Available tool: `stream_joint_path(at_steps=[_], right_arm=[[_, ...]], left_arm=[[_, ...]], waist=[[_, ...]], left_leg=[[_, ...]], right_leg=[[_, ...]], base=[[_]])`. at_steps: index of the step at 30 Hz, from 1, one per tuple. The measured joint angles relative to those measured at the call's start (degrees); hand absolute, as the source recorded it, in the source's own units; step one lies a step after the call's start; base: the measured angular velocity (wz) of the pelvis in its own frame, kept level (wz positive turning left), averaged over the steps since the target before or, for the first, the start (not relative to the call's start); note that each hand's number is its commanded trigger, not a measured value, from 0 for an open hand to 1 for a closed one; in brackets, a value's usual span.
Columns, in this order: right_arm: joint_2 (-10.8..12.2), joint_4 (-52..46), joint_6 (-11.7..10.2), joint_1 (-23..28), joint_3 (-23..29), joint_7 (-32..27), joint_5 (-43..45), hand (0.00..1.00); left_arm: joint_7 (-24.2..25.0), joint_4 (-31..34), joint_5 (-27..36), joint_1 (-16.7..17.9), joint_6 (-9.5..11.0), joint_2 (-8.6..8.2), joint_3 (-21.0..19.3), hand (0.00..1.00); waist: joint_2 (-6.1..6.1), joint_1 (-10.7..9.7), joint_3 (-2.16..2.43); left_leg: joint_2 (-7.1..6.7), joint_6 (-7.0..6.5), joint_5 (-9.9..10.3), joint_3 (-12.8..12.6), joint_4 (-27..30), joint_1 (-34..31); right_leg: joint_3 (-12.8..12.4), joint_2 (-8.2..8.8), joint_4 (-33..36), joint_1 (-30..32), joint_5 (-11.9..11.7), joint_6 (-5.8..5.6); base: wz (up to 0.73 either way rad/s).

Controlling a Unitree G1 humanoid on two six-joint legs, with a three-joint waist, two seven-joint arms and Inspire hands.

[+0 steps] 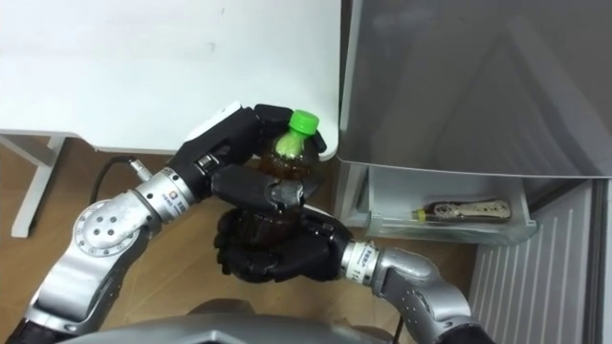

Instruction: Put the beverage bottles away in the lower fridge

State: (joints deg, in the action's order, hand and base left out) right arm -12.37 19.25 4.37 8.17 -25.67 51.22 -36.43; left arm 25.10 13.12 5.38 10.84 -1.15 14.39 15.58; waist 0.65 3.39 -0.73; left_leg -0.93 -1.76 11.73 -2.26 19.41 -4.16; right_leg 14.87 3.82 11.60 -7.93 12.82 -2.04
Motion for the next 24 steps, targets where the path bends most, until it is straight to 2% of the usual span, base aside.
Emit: stream_joint_path(at_steps=[5, 6, 7, 8, 24], right_arm=[[0.17, 0.01, 0.12, 0.13, 0.06, -0.14, -0.13, 1.0], [0.29, 0.01, 0.07, 0.2, 0.09, -0.13, -0.45, 1.0], [0.3, 0.01, 0.04, 0.21, 0.08, -0.14, -0.88, 1.0], [0.3, 0.02, 0.04, 0.21, 0.09, -0.16, -1.0, 1.0], [0.36, 0.27, 0.44, 0.97, 0.14, -0.67, -1.84, 1.0]], left_arm=[[0.07, 0.0, 0.04, 0.01, 0.0, -0.15, 0.02, 1.0], [-0.05, 0.0, 0.1, 0.01, 0.0, -0.51, -0.13, 0.67], [-0.35, 0.0, 0.16, 0.0, 0.0, -0.69, -0.16, 0.42], [-0.47, 0.0, 0.19, 0.0, 0.0, -0.77, -0.15, 0.0], [-0.81, 0.04, 1.16, -0.01, 0.03, -1.48, -0.29, 0.0]], waist=[[-0.21, -0.01, 0.11], [-0.2, -0.01, 0.11], [-0.2, -0.01, 0.12], [-0.19, -0.02, 0.12], [-0.08, 0.08, 0.08]], left_leg=[[0.02, 0.0, 0.0, 0.0, -0.04, 0.25], [0.02, 0.01, 0.0, 0.0, -0.04, 0.26], [0.03, 0.01, 0.0, 0.0, -0.04, 0.27], [0.03, 0.01, 0.0, 0.0, -0.04, 0.29], [-0.09, 0.01, 0.0, 0.0, -0.01, 0.26]], right_leg=[[-0.24, -0.03, 0.0, -0.11, 0.0, 0.0], [-0.32, -0.04, 0.0, -0.11, 0.0, 0.0], [-0.32, -0.04, 0.01, -0.12, 0.0, 0.0], [-0.33, -0.04, 0.01, -0.13, 0.0, 0.0], [-0.42, -0.06, 0.0, -0.23, -0.01, 0.01]], base=[[0.0], [0.0], [0.0], [0.0], [0.0]])
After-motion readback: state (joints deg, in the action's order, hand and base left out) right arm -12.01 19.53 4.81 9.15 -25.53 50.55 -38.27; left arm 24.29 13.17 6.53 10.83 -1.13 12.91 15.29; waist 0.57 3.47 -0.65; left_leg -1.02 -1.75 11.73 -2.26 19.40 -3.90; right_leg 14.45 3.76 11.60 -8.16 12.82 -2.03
